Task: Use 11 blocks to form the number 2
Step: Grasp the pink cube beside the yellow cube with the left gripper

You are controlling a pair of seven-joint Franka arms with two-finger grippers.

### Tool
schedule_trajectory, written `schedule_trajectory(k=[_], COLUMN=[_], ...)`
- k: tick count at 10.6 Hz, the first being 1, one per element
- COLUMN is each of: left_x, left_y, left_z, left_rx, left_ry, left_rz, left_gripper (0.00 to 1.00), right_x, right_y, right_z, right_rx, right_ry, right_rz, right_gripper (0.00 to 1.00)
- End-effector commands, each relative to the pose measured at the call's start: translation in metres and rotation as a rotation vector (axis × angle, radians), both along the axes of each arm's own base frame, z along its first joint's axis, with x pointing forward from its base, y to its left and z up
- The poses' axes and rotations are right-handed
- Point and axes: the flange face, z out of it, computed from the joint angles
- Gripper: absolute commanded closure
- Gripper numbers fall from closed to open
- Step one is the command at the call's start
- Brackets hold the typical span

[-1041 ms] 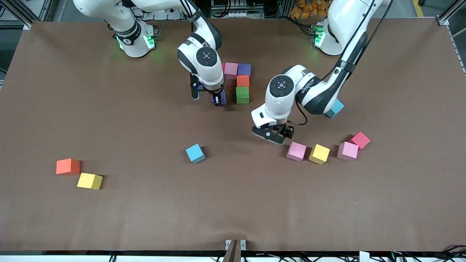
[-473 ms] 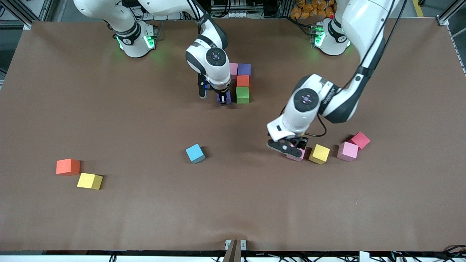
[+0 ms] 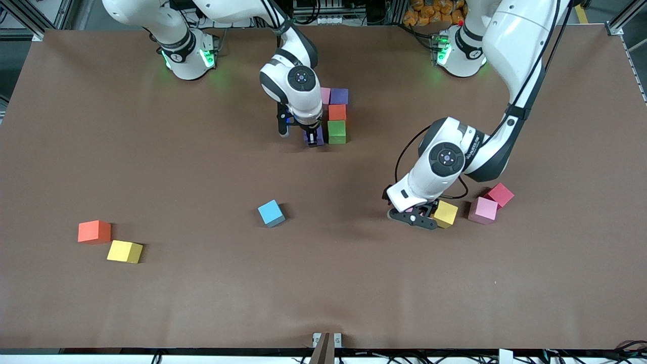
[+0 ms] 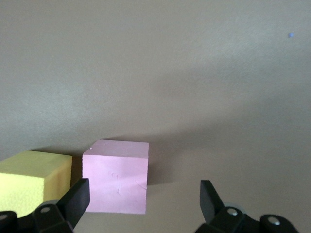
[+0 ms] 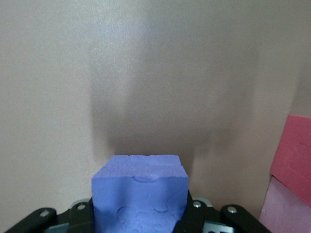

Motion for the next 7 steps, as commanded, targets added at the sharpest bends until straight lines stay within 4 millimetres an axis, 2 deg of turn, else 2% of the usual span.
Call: schedule_trajectory(k=[1, 4, 7], left_x=[0.008, 0.012, 0.011], left_y=[0.006, 0.017, 0.017], left_z=[-0.014, -0.017, -0.025], left_rx=[0.002, 0.015, 0.036], left_ry=[0.023, 0.022, 0.022], left_rz=[0.031, 0.025, 0.006], left_gripper=[0.00, 0.00, 0.00], right_x=[-0.001, 0.000, 0.002], right_y=[0.006, 0.008, 0.008], right_z=[-0.002, -0.004, -0.005], right_rx=[0.005, 0.005, 0.004], right_ry=[-0.027, -0.027, -0.027], right_rz=[-0.041, -0.043, -0.057], right_gripper=[1.00, 1.00, 1.00])
